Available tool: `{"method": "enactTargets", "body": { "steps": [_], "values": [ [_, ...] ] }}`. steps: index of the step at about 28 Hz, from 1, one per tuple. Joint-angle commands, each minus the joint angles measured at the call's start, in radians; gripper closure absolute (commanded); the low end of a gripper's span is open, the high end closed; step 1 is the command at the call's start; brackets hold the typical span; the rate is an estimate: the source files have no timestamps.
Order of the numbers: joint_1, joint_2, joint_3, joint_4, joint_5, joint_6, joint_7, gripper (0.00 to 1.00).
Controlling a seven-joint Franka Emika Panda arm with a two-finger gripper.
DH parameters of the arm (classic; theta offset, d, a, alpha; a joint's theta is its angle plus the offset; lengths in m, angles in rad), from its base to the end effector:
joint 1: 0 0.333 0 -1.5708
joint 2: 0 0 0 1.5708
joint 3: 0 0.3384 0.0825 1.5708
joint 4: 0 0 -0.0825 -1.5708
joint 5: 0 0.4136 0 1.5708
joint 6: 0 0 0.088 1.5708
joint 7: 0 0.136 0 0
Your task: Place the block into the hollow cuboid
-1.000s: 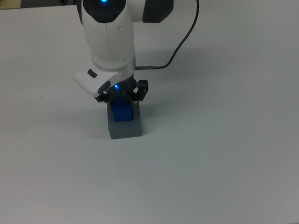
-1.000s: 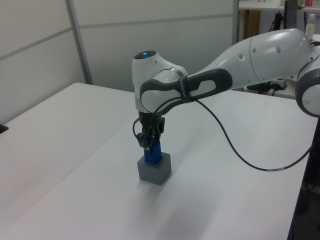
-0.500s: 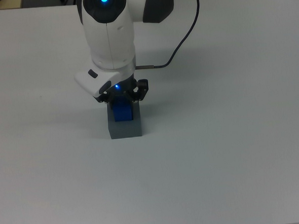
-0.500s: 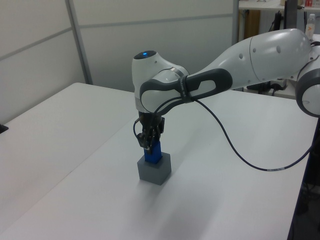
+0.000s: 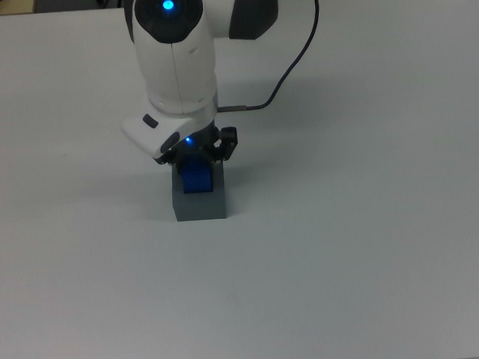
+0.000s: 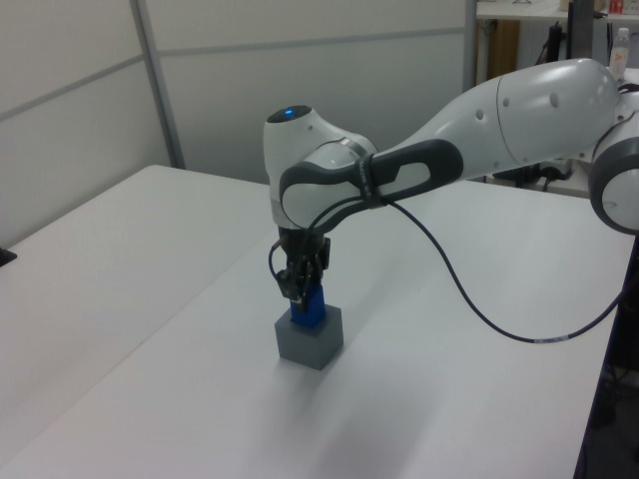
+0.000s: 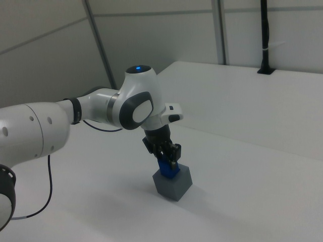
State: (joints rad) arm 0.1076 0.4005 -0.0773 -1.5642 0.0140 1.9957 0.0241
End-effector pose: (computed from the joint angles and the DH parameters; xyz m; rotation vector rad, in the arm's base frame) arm 0.7130 0.0291 0.3974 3.1249 0.0113 0.0510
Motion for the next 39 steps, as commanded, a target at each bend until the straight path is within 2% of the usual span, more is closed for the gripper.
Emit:
{"method": "enactTargets", "body": {
  "steps": [1, 3, 13, 22, 28, 31, 39],
  "values": [
    [0.004, -0.012, -0.002, -0.013, -0.006, -0.015, -0.009, 0.00],
    [0.004, -0.015, -0.002, -0.011, -0.006, -0.015, -0.009, 0.00],
    [0.004, -0.121, 0.002, -0.031, -0.005, -0.078, -0.003, 0.00],
    [0.003, -0.275, 0.002, -0.082, -0.006, -0.158, 0.011, 0.00],
    [0.003, -0.407, 0.001, -0.166, -0.008, -0.178, 0.010, 0.00],
    [0.003, -0.454, 0.001, -0.175, -0.009, -0.245, 0.010, 0.00],
    [0.004, -0.483, 0.002, -0.169, -0.019, -0.325, 0.011, 0.00]
  ]
}}
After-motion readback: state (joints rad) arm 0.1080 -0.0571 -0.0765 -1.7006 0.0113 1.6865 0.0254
